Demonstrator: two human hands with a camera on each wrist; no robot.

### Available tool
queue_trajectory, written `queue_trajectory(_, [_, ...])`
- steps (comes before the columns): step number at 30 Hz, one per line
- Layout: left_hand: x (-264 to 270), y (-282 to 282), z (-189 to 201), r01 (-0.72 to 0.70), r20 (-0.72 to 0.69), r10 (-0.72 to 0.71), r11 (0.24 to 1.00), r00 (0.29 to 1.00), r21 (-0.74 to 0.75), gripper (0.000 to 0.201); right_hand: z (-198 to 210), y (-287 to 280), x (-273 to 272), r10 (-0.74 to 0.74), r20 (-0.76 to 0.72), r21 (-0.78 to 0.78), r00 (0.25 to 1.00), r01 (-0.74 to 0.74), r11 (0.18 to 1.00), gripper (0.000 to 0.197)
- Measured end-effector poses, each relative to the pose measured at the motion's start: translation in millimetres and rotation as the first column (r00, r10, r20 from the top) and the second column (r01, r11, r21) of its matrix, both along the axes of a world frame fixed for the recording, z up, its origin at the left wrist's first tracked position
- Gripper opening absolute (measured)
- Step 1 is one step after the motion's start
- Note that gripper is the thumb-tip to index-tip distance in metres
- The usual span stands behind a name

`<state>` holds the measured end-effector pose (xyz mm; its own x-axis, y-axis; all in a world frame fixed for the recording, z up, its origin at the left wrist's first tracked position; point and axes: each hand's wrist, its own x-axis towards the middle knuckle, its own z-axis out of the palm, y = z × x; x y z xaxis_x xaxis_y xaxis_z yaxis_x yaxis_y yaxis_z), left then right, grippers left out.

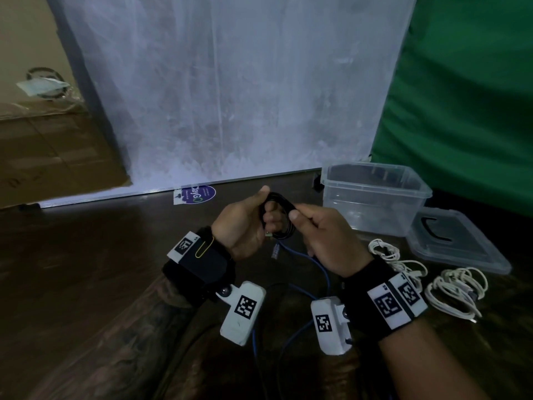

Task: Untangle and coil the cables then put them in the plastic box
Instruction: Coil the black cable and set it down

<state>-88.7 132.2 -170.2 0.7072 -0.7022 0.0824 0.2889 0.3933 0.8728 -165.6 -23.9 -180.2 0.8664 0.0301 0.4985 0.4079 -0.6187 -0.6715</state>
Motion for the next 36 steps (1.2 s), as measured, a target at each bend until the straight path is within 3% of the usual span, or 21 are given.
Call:
queue_trajectory(3, [5,-1,-1,-0.19,-0.059,0.188,0.981,0.98,-0.03,0.037,-7,-4,4,0.024,-0.162,0.073,0.987,-0.012,0.997,0.033])
queue_trajectory(6, [20,8,-4,-0.356,-0.088,0.351,0.933,0.932,-0.054,0.039,-12,-4,4,0.163,-0.321,0.204,0.933,-0.1,0.974,0.026])
queue_trajectory(9, [23,9,-5,-0.395,-0.105,0.387,0.916,0.916,-0.069,0.041,-12,-5,4,0.246,-0.4,0.257,0.883,-0.149,0.955,0.021])
queue_trajectory(13, [22,10,-2,-0.371,-0.104,0.361,0.923,0.927,-0.105,0.041,-9,-14,2,0.123,-0.471,0.138,0.873,-0.065,0.988,0.017])
queue_trajectory(16, [21,14,2,-0.35,-0.141,0.332,0.927,0.933,-0.133,0.045,-11,-15,4,0.128,-0.44,0.325,0.889,0.024,0.945,0.011])
queue_trajectory(19, [19,15,5,-0.321,-0.191,0.289,0.933,0.938,-0.162,0.043,-11,-13,7,0.1,-0.304,0.598,0.947,0.108,0.794,0.01])
queue_trajectory(22, [14,8,2,-0.255,-0.212,0.217,0.952,0.953,-0.168,0.043,-9,-14,8,0.092,-0.187,0.75,0.978,0.082,0.657,0.014])
queue_trajectory(28, [6,-1,-4,-0.157,-0.232,0.128,0.981,0.964,-0.11,0.048,-7,-15,9,0.049,-0.106,0.816,0.993,0.058,0.575,0.019])
queue_trajectory(36, [-6,-5,-7,-0.042,-0.297,0.002,0.991,0.955,-0.128,0.046,-6,-14,11,0.142,-0.103,0.894,0.984,0.029,0.447,0.022])
